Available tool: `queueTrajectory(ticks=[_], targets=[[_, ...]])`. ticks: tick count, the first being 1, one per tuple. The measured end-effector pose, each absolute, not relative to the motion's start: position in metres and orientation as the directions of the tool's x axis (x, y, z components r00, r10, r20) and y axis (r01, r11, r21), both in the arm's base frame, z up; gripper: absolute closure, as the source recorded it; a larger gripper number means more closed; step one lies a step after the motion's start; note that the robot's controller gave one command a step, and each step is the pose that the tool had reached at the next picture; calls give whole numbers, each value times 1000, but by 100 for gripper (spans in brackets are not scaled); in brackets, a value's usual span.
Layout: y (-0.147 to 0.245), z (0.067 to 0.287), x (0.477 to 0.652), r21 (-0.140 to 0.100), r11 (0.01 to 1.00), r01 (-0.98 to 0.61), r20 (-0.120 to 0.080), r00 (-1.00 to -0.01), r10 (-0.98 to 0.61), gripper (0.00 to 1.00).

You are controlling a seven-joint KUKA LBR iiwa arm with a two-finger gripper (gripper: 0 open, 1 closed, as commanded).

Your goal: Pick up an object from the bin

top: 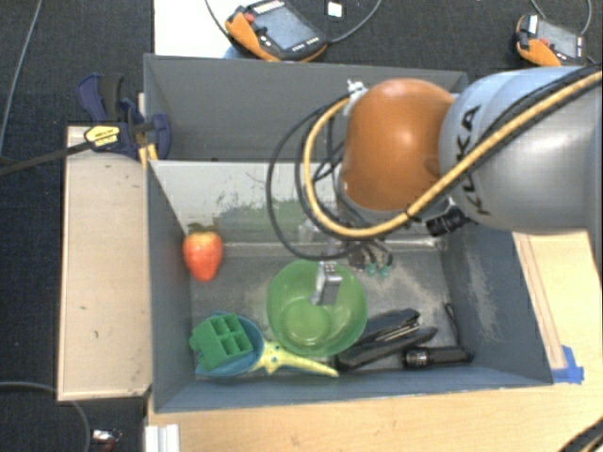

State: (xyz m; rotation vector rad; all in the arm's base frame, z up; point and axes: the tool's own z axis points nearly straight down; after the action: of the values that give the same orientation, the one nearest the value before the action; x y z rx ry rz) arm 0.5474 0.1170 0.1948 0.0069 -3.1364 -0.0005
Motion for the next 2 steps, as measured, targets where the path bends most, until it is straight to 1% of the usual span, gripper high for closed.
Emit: queueTrajectory(ticks=[1, 2], targets=[[116, 199, 549, 1, 1000, 1, -3, -1000, 1, 0], [68, 70, 588, 1, 987, -163, -2, -987, -163, 0]])
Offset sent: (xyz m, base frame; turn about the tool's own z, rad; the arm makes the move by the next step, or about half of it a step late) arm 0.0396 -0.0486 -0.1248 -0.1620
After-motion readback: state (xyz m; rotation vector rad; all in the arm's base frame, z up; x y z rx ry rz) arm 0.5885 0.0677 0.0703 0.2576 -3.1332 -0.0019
